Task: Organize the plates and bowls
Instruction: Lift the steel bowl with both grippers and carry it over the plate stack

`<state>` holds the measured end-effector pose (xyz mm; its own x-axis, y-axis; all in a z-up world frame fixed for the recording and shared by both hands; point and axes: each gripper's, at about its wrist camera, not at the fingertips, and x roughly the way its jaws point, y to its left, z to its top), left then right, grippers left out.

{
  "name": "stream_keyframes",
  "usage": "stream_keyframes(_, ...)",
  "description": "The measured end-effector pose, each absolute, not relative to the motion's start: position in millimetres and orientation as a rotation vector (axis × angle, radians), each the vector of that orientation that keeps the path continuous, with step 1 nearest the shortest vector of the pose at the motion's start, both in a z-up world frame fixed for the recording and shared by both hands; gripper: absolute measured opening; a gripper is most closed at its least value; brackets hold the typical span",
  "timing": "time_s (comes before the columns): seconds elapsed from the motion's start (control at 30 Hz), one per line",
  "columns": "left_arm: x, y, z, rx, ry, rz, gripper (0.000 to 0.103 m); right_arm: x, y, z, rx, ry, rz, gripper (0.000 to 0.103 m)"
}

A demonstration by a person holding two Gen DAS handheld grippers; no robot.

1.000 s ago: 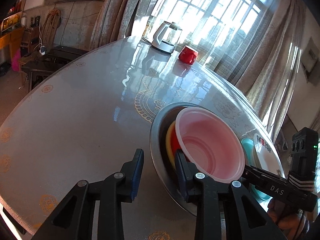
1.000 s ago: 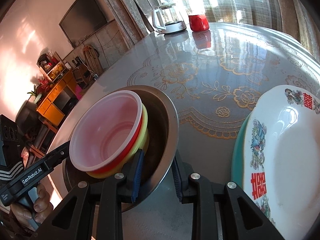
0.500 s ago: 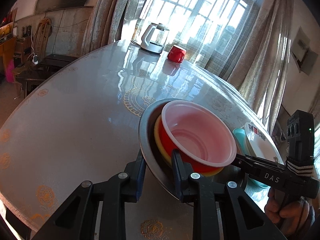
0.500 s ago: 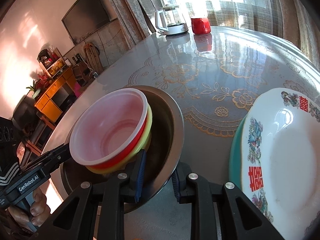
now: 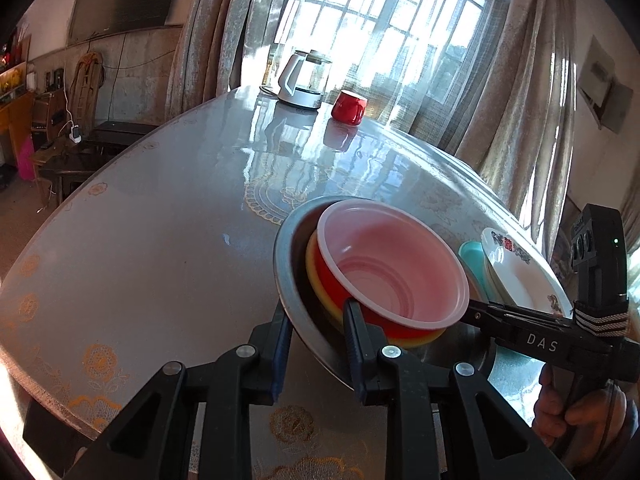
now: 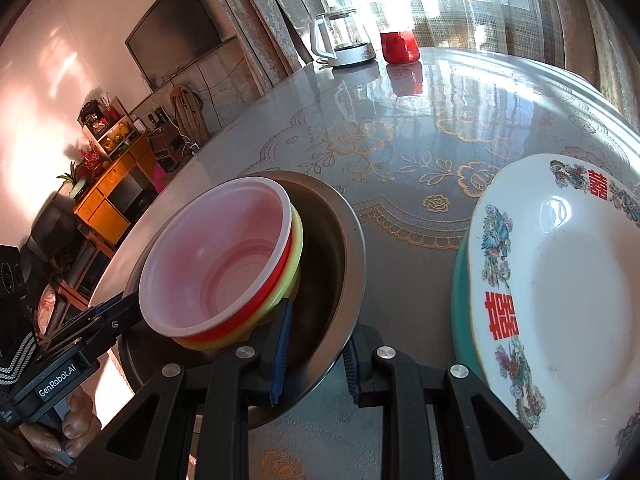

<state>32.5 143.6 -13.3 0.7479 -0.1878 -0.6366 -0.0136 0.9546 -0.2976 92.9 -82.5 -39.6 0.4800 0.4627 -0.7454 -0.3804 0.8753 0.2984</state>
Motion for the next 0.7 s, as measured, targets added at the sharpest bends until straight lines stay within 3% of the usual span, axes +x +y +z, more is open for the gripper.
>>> stream_keyframes(0.7, 19.5, 132.2, -0.5, -0.268, 0.689, -0.121, 0.026, 82.0, -98.1, -36.5, 0.144, 0.918, 0.526, 0.023)
